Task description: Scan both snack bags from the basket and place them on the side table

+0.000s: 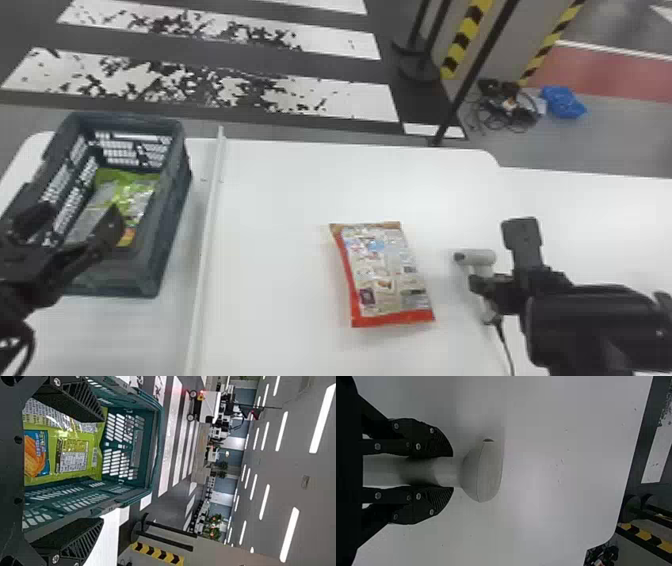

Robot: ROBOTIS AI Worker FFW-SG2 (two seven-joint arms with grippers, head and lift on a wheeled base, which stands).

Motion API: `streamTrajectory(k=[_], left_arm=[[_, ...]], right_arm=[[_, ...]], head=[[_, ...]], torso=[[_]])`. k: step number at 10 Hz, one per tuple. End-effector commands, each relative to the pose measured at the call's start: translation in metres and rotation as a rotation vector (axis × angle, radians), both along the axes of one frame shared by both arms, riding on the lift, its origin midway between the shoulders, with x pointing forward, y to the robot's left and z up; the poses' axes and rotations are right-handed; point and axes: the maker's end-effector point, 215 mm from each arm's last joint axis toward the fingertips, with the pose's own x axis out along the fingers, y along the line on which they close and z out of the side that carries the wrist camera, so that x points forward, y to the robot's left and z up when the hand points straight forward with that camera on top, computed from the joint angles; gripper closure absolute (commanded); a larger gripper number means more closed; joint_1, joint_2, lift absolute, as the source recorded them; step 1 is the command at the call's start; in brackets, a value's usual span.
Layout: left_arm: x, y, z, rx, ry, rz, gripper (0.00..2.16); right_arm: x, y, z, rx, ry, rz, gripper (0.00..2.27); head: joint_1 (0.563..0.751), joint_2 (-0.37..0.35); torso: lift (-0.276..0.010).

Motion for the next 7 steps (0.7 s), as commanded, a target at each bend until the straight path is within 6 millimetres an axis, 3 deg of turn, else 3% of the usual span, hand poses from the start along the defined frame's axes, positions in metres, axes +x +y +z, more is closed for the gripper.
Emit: streamTrajectory(k=[1,4,7], left_arm=[[0.000,0.000,-0.001,0.000,0.001,0.000,0.10],[0.000,0.000,0.000,0.000,0.000,0.000,0.10],[0.001,0.000,0.000,-0.001,0.000,0.001,0.10]], right_arm=[[-0.001,0.001,-0.001,0.010,0.004,0.000,2.25],[-0.004,0.009,0.013,0.022,-0.024,0.011,2.25],[-0.026,0.038,0.036,0.056,-0.021,0.033,2.25]], head=[[0.695,-0.209],[0.695,-0.204],[0.695,-0.189]], torso=[[-0.075],[-0.075],[-0.075]])
